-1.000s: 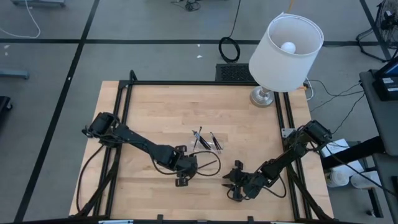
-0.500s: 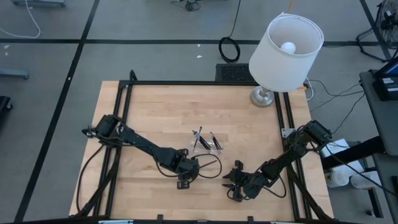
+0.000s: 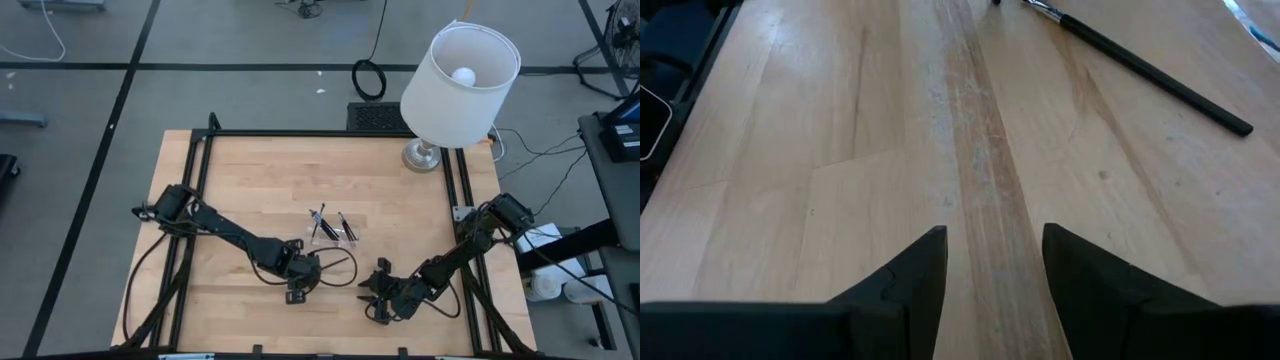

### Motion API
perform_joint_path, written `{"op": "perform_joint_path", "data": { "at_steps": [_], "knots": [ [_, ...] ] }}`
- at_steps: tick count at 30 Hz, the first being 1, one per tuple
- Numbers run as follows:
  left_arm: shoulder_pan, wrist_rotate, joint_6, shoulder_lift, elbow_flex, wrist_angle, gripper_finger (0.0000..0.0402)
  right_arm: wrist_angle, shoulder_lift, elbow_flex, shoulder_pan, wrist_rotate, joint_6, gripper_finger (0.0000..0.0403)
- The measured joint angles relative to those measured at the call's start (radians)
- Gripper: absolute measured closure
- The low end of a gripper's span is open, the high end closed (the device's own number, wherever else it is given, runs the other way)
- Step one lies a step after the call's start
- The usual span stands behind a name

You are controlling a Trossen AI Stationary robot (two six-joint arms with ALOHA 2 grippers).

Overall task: Put items in baskets/containers
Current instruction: Put the eyeshadow brush in the transparent organizer

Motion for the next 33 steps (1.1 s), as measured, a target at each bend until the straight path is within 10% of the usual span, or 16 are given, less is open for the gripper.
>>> {"op": "perform_joint_path", "data": {
  "at_steps": [25,33],
  "knots": [
    [0.015,-0.025,0.039,0.004,0.0,0.016,0.027,0.0,0.0,0.0,0.0,0.0,0.0,0.0248],
    [0.014,-0.019,0.086,0.004,0.0,0.01,0.0368,0.0,0.0,0.0,0.0,-0.001,0.0,0.0248]
  ]
}}
